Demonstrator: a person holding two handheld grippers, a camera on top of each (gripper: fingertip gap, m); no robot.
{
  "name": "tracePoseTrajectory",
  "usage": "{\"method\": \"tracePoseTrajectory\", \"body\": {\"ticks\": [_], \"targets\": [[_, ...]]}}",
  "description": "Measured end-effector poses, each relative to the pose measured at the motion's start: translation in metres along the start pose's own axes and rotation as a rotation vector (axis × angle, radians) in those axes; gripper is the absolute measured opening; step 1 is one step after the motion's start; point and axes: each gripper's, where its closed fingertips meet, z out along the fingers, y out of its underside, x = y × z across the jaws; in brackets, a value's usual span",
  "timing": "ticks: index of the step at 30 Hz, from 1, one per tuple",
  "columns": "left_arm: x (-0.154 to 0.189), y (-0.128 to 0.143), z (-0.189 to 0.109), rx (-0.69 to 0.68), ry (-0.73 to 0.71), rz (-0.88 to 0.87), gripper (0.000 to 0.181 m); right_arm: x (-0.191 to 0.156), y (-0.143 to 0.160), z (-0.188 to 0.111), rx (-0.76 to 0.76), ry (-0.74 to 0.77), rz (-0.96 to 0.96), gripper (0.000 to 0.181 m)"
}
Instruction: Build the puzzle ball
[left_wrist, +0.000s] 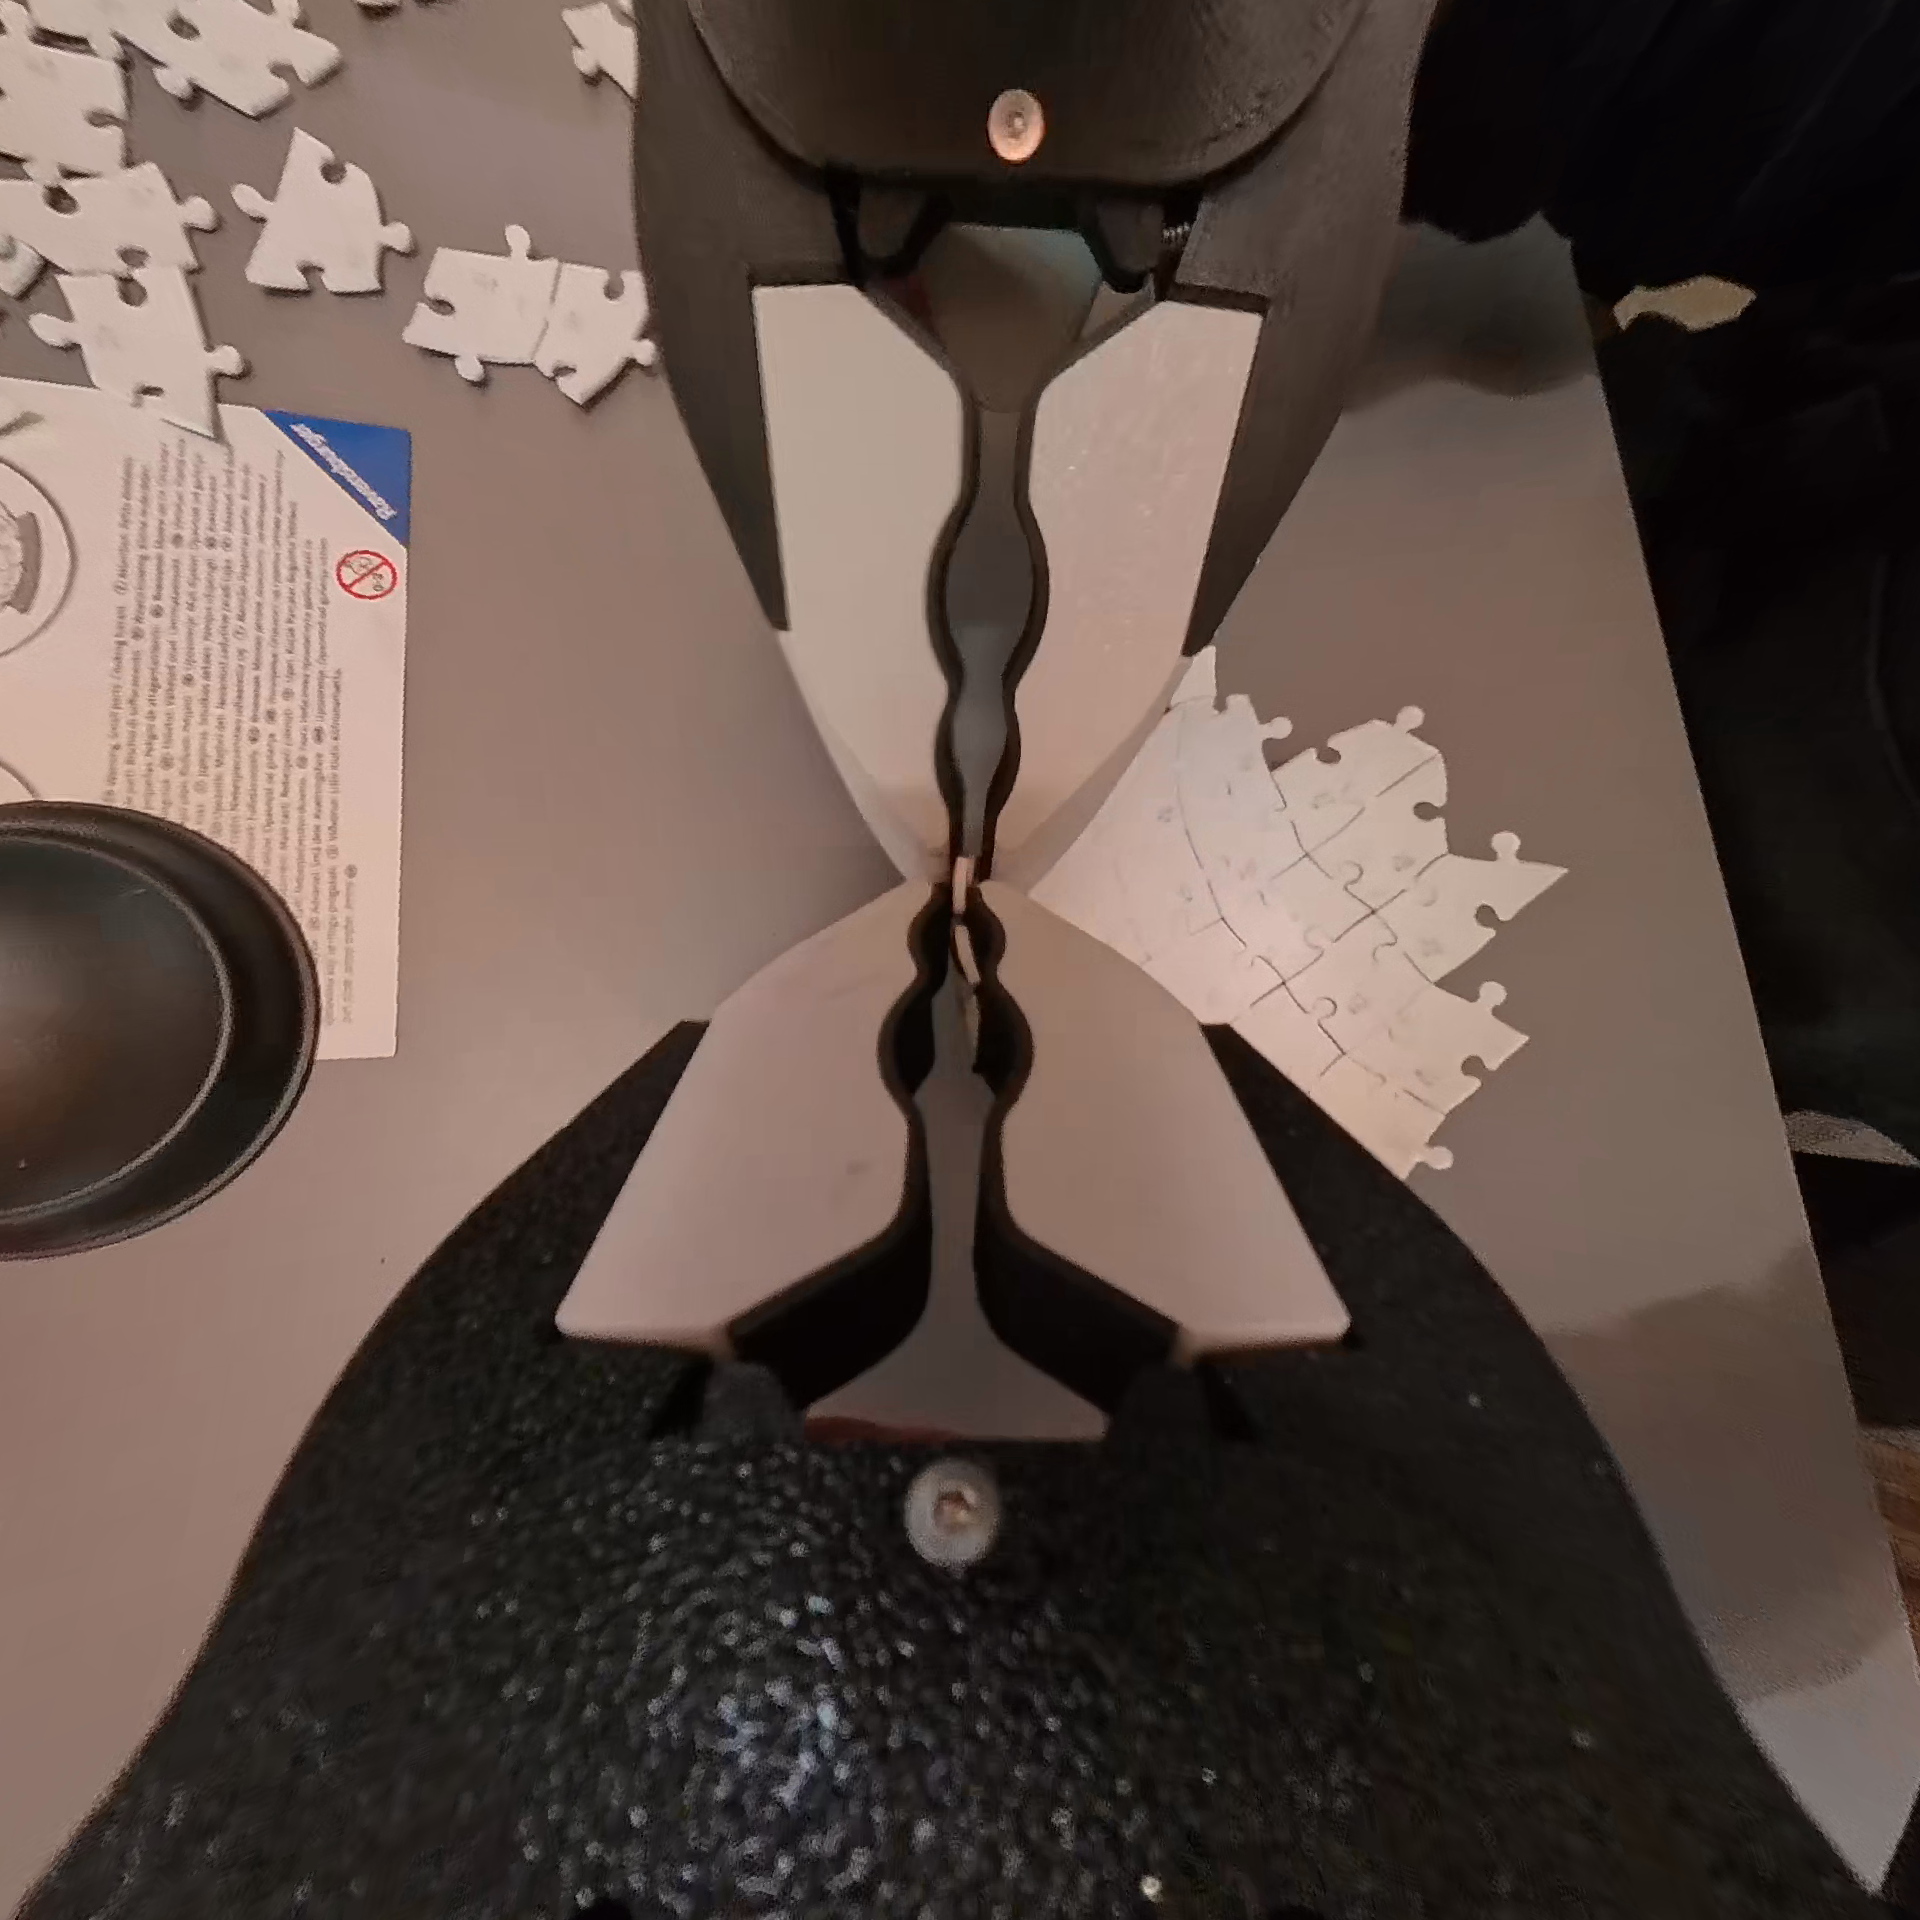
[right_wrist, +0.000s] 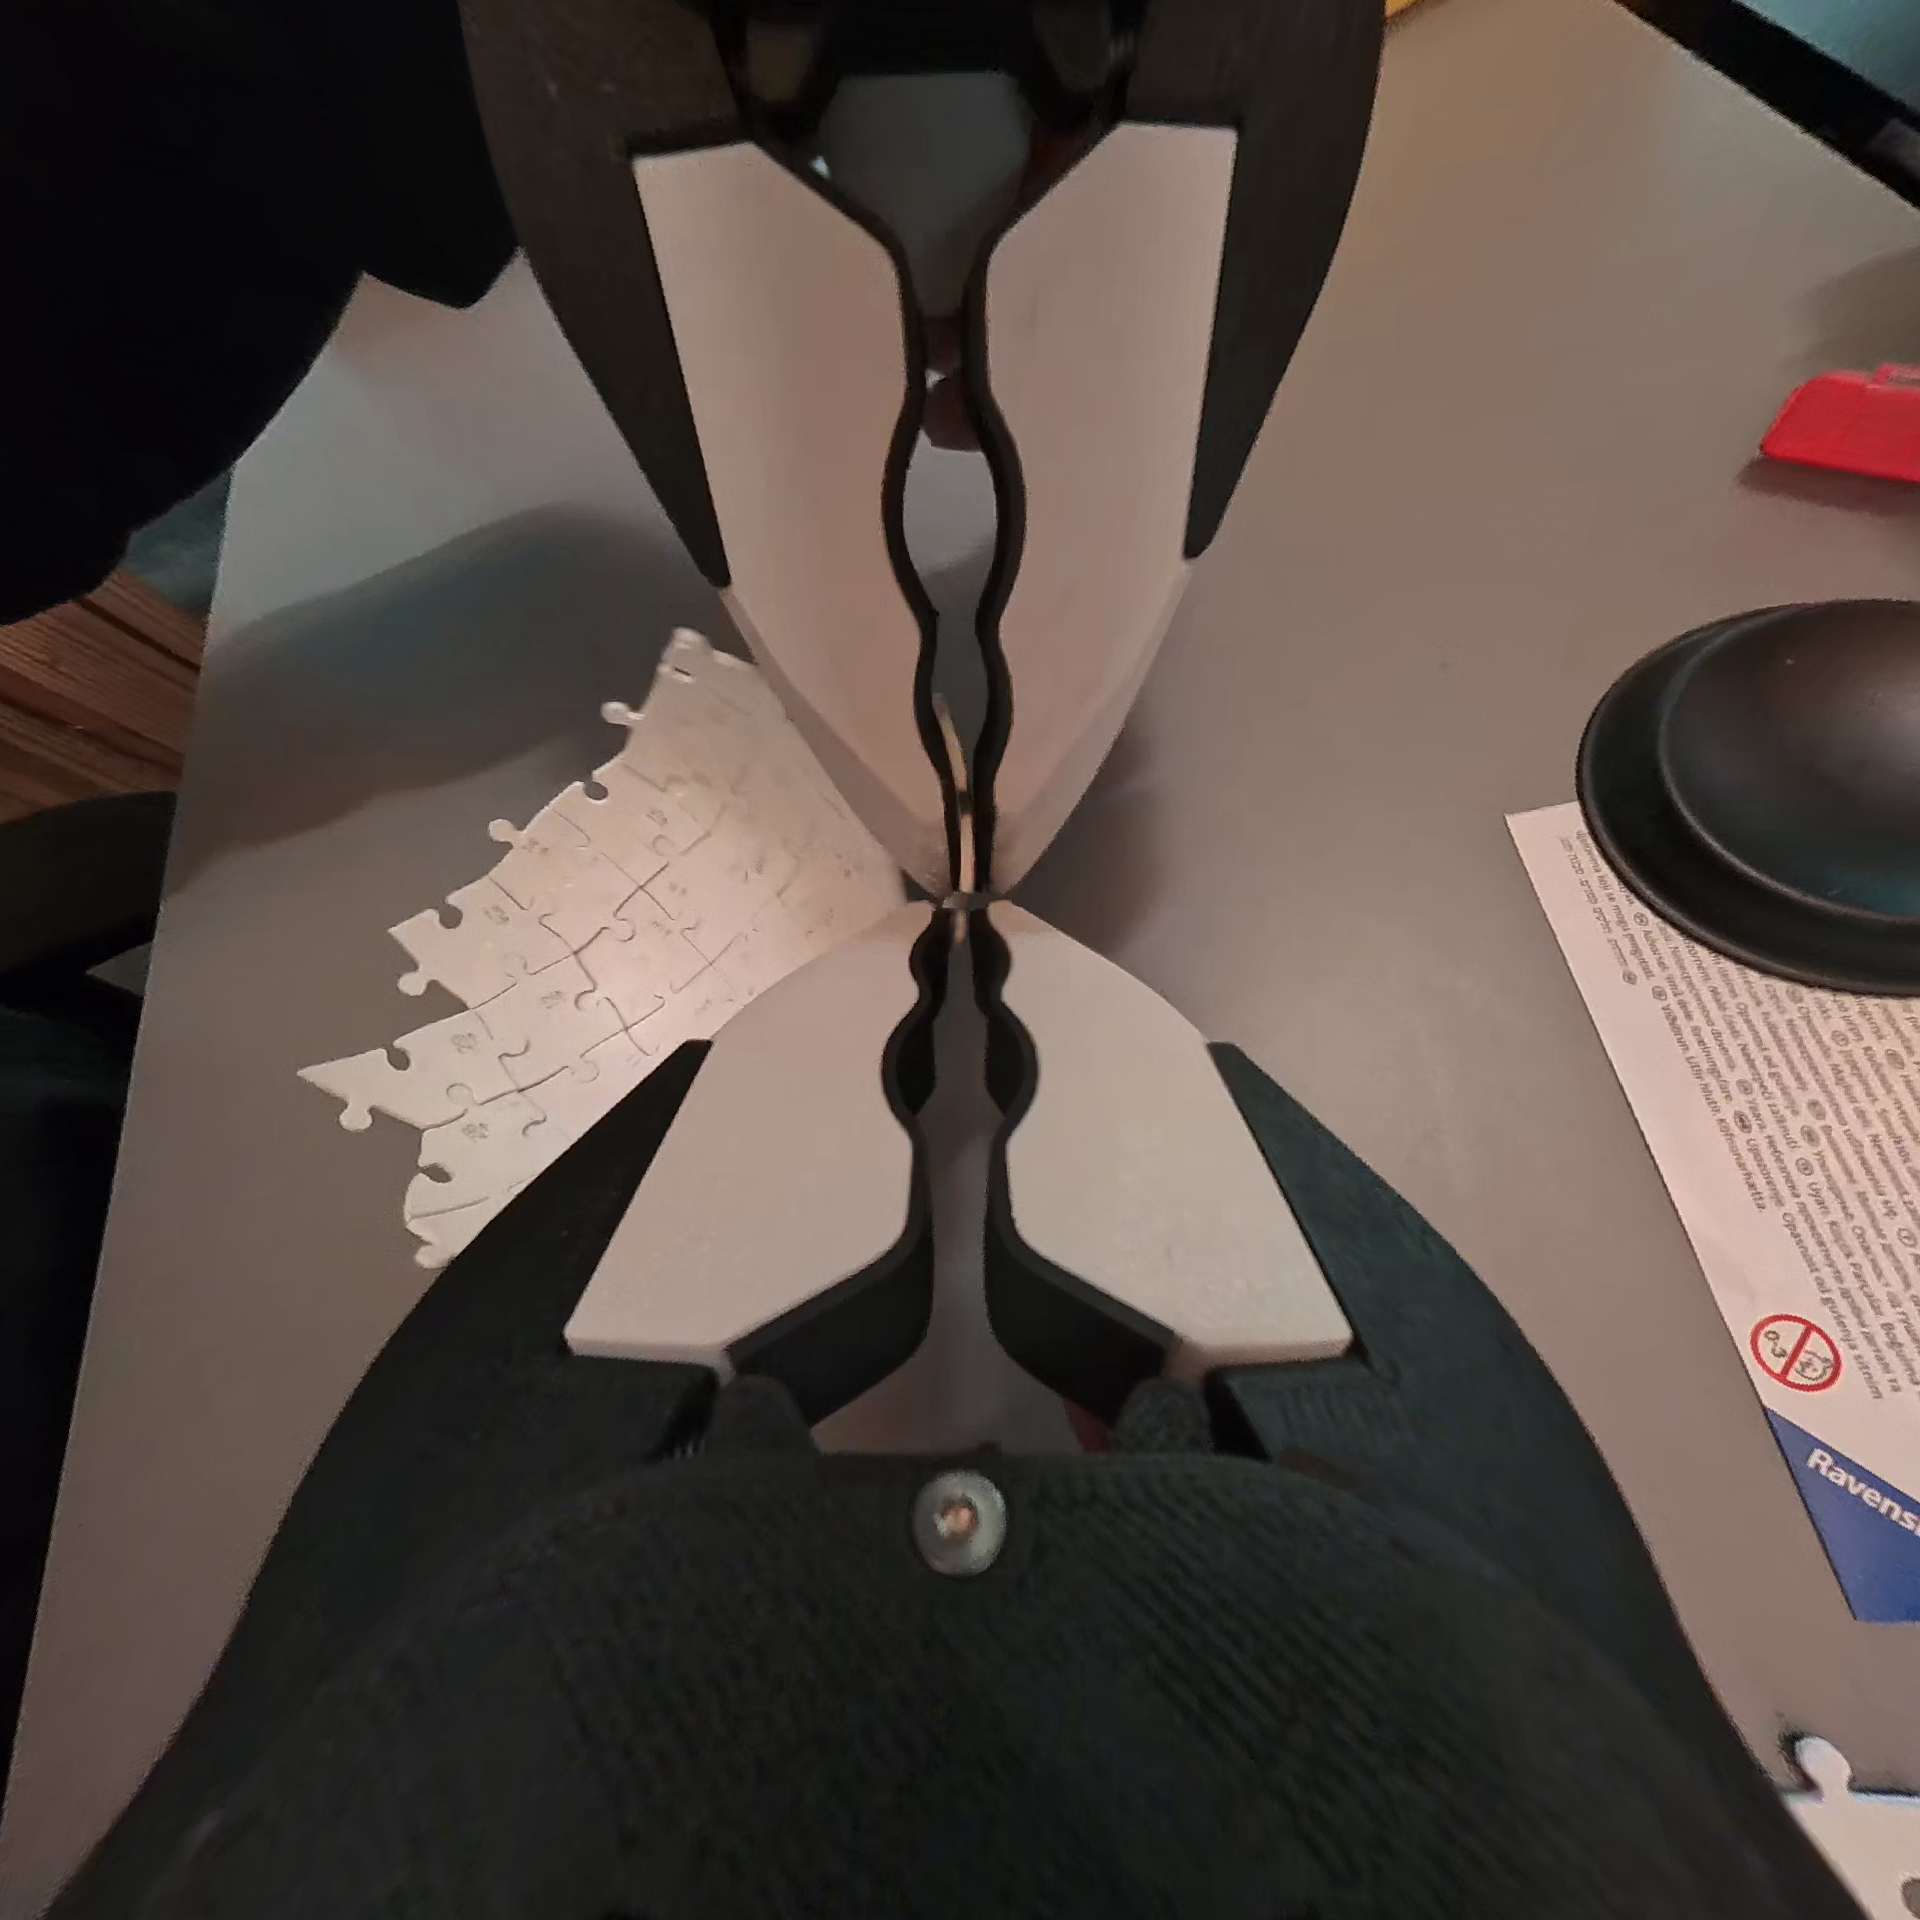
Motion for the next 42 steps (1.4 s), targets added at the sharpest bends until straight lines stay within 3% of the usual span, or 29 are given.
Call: {"method": "tracePoseTrajectory", "body": {"ticks": [7, 11, 19, 25, 33, 38, 42], "targets": [[0.004, -0.013, -0.011, 0.074, -0.054, 0.000, 0.006, 0.001, -0.013, -0.012, 0.065, 0.045, -0.010, 0.002], [0.007, -0.024, -0.026, 0.164, -0.161, 0.015, 0.016, -0.001, -0.031, -0.029, 0.190, 0.083, 0.006, 0.002], [0.028, -0.043, -0.057, 0.391, -0.330, -0.023, 0.003, -0.029, -0.060, -0.044, 0.365, 0.058, -0.017, 0.002], [0.046, -0.042, -0.062, 0.400, -0.451, 0.005, 0.002, -0.047, -0.063, -0.043, 0.367, 0.048, -0.080, 0.003], [0.056, -0.049, -0.051, 0.378, -0.436, -0.018, 0.002, -0.055, -0.052, -0.052, 0.306, 0.083, -0.148, 0.003], [0.049, -0.037, -0.047, 0.237, -0.463, -0.038, 0.002, -0.053, -0.051, -0.066, 0.270, 0.128, -0.203, 0.011], [0.048, -0.033, -0.040, 0.177, -0.404, -0.053, 0.002, -0.055, -0.058, -0.070, 0.281, 0.094, -0.224, 0.012]]}}
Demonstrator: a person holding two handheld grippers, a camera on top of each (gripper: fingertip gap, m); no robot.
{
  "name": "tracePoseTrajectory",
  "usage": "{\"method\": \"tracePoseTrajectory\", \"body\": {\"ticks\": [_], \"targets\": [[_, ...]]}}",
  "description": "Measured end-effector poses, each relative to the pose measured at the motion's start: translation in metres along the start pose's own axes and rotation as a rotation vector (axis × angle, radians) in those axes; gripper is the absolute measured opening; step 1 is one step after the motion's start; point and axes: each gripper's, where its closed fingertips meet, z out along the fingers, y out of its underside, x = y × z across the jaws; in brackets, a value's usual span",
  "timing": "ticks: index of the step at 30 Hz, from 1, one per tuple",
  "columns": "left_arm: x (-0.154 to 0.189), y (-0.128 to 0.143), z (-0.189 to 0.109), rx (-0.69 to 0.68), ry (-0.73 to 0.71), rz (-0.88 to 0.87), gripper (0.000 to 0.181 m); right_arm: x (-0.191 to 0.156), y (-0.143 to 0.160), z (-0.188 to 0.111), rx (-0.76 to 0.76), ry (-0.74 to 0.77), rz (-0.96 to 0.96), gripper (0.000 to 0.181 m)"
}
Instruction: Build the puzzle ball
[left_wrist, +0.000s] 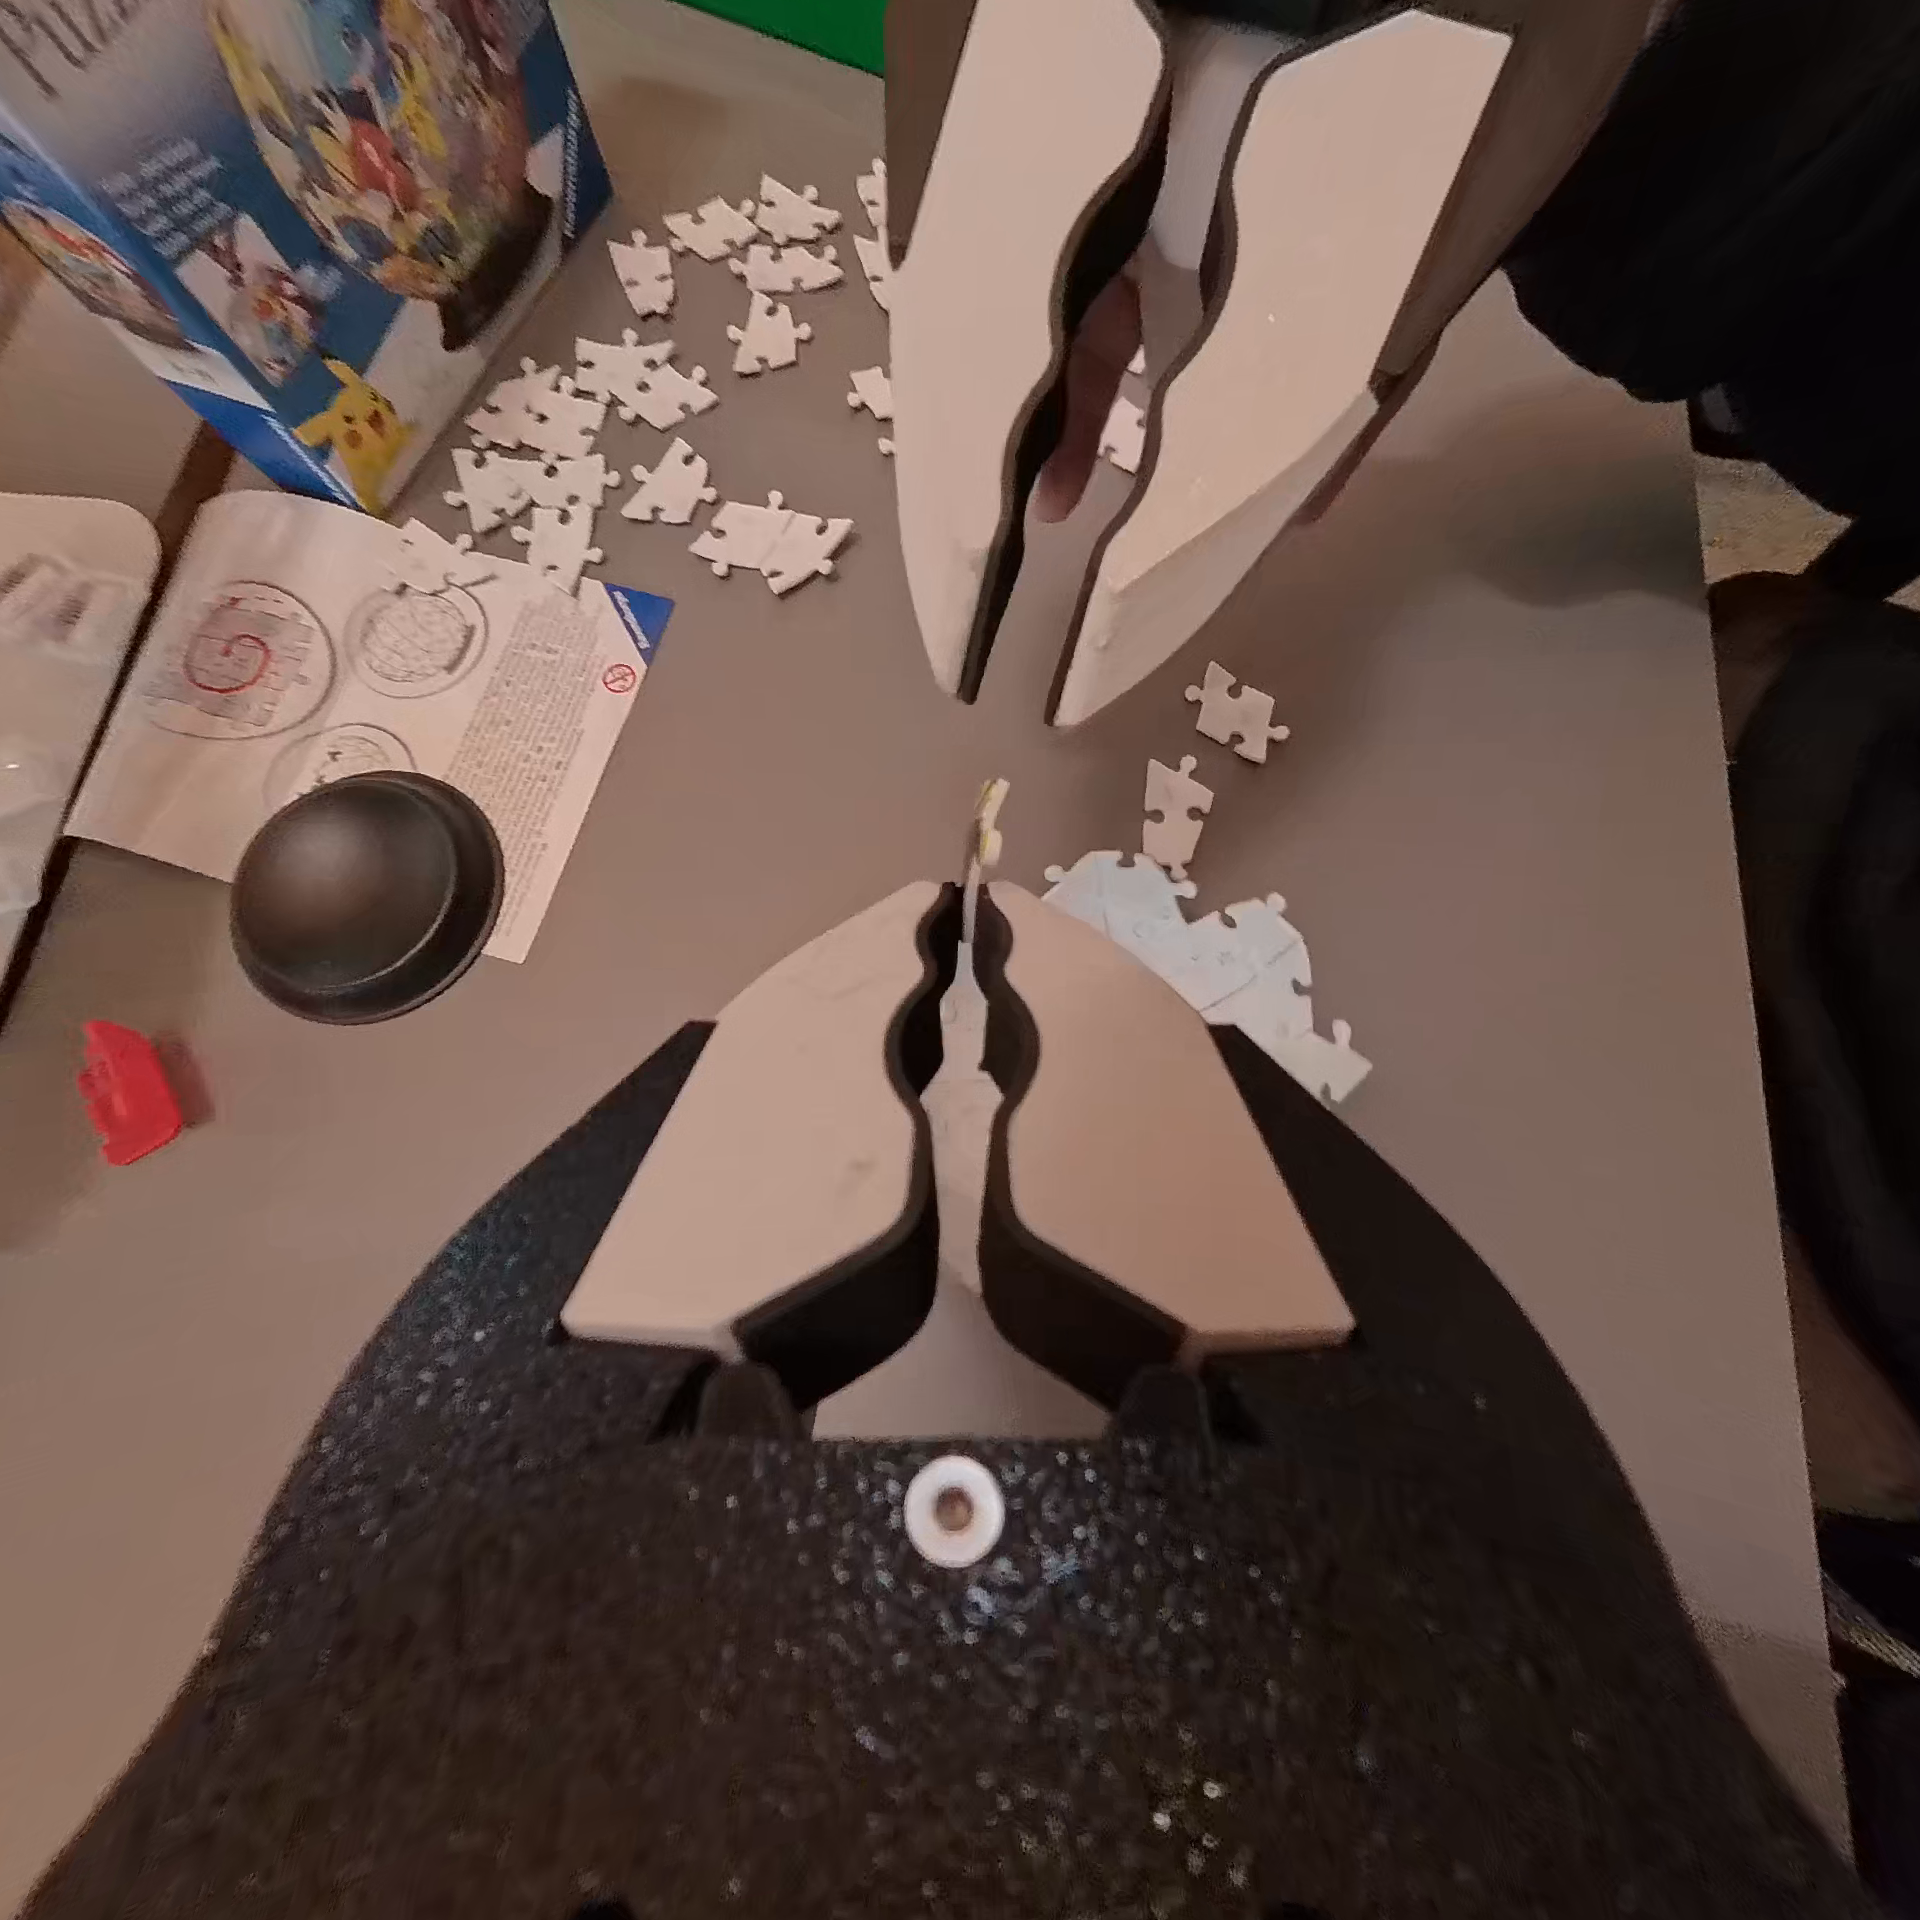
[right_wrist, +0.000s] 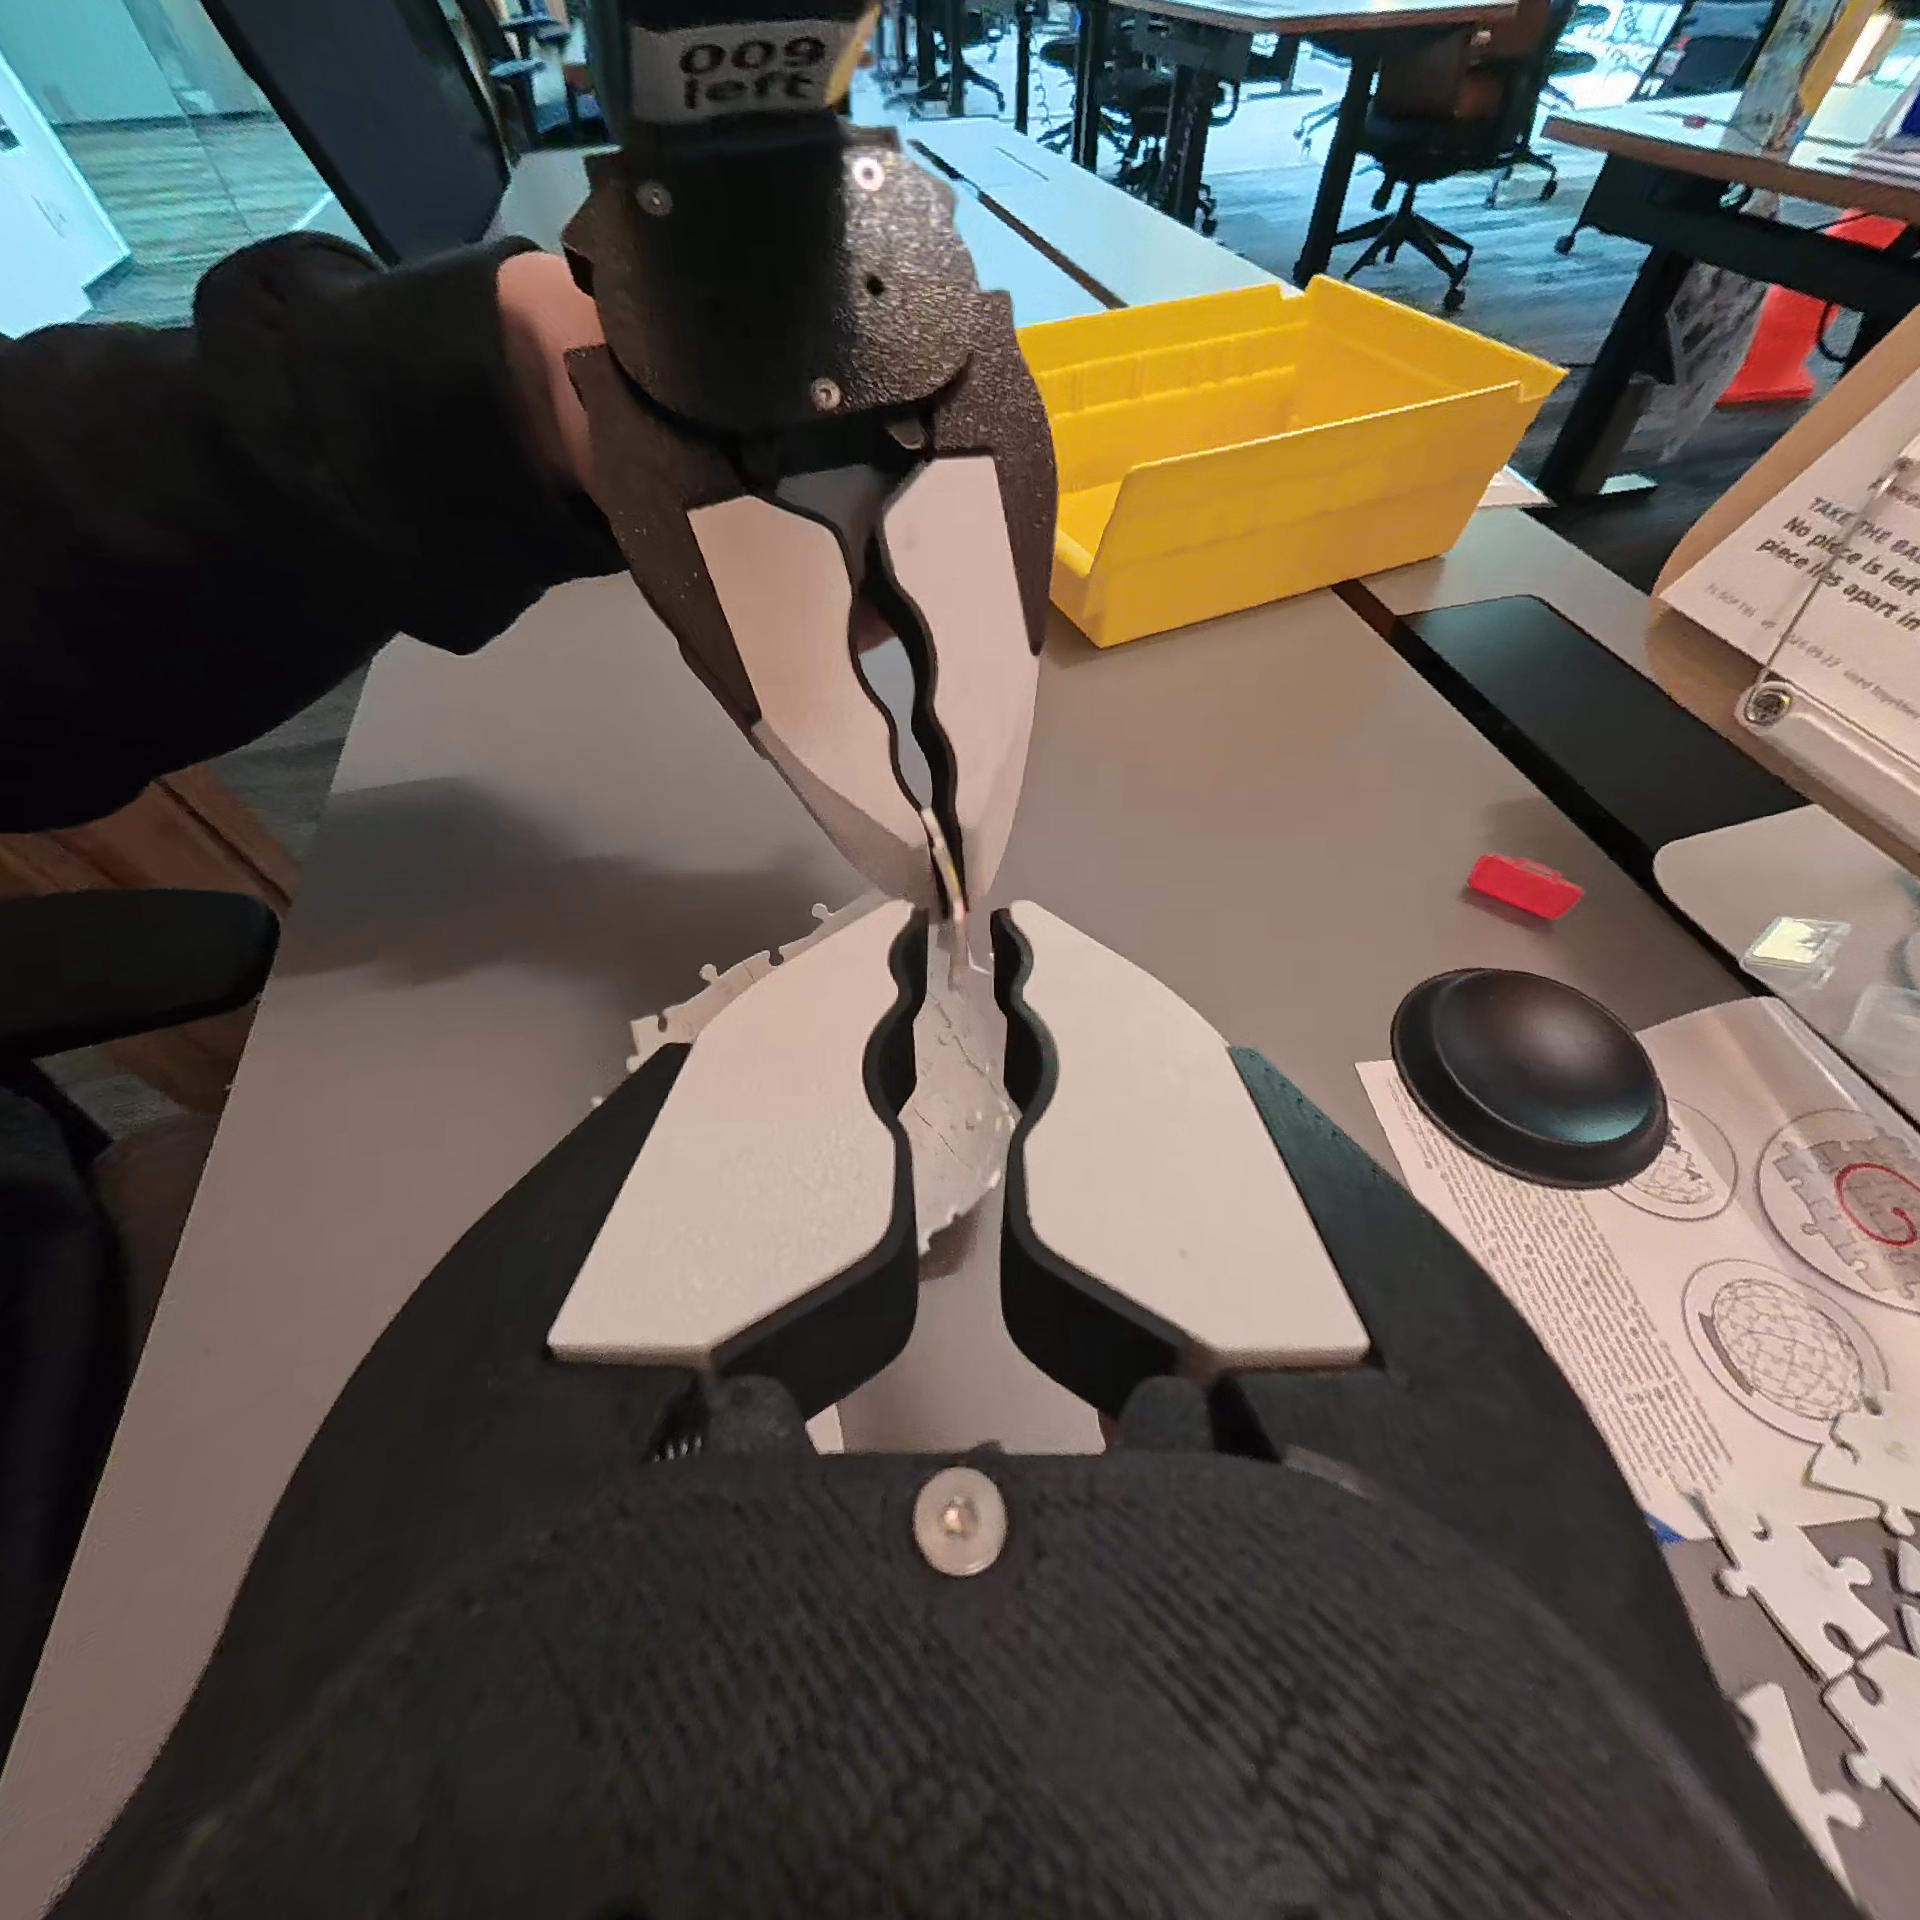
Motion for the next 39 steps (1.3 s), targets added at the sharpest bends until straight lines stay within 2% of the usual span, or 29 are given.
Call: {"method": "tracePoseTrajectory", "body": {"ticks": [6, 10, 13, 17, 19, 23, 28, 33, 39], "targets": [[0.002, -0.001, 0.014, -0.079, 0.062, 0.030, 0.002, 0.002, 0.009, 0.012, -0.094, -0.052, -0.042, 0.018], [-0.002, 0.001, 0.017, -0.095, 0.090, 0.019, 0.002, 0.006, 0.019, 0.019, -0.167, -0.071, -0.054, 0.004], [-0.005, 0.005, 0.016, -0.093, 0.107, 0.012, 0.002, 0.008, 0.020, 0.023, -0.159, -0.084, -0.041, 0.003], [-0.015, 0.012, 0.017, -0.056, 0.110, -0.007, 0.007, 0.020, 0.024, 0.029, -0.153, -0.075, 0.056, 0.003], [-0.030, 0.027, 0.019, -0.096, 0.066, -0.013, 0.014, 0.026, 0.029, 0.032, -0.166, -0.067, 0.118, 0.003], [-0.031, 0.061, 0.026, -0.240, 0.203, -0.147, 0.017, 0.024, 0.041, 0.040, -0.236, -0.098, 0.201, 0.003], [-0.025, 0.079, 0.035, -0.349, 0.363, -0.233, 0.020, 0.026, 0.052, 0.051, -0.301, -0.078, 0.281, 0.003], [-0.021, 0.082, 0.045, -0.366, 0.425, -0.197, 0.018, 0.029, 0.068, 0.054, -0.365, -0.072, 0.347, 0.002], [-0.021, 0.077, 0.053, -0.286, 0.468, -0.269, 0.016, 0.028, 0.083, 0.055, -0.406, -0.075, 0.409, 0.002]]}}
